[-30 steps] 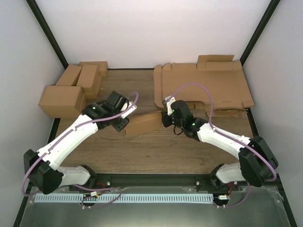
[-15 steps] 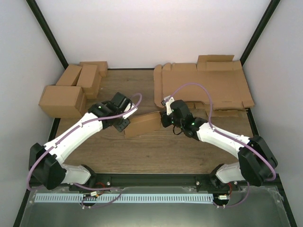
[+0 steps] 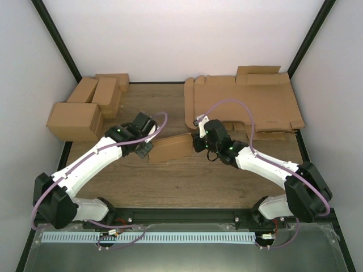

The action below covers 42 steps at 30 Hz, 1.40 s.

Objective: Fold the paper box

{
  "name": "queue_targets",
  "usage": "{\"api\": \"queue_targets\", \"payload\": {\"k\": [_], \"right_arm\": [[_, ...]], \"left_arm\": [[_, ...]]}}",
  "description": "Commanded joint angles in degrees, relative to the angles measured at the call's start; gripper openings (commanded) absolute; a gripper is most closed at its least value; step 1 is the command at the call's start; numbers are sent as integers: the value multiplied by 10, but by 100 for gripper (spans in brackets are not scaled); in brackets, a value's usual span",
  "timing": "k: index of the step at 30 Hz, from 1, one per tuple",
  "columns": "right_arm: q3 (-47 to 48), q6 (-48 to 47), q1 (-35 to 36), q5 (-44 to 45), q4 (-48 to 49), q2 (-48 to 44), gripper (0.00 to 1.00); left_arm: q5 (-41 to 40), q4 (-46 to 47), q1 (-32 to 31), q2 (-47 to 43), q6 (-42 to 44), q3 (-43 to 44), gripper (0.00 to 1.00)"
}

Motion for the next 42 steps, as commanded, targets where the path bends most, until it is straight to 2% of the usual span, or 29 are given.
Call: {"api": "queue_targets", "payload": {"k": [1,4,5,8,13,20,27,34,42], "right_arm": [[0,-1,2,-6,-64,16,1],[-1,1,2,-8,-66,16,1],[-1,2,2,-8,-67,15,1],[-2,7,2,-8,-66,14,1],[-12,17,2,-14,-39,5,1],[-5,13,2,5,-24,-4,1],[-1,1,2,44,-38,-28,1],[-14,-28,3,57,-29,-30,1],[-18,1,3,52,-19,-21,3]], "left_arm": [[-26,2,1,5,-21,-9,17],[-26,10,1,1,-34,-4,5],[-25,13,1,-1,-43,0,4],[-22,28,2,-1,-90,16,4],[25,71,2,26,-190,34,4],[34,140,2,64,-306,55,4],[44,194,7,71,-340,59,4],[93,168,15,85,-348,74,4],[125,207,17,52,-360,8,4]]}}
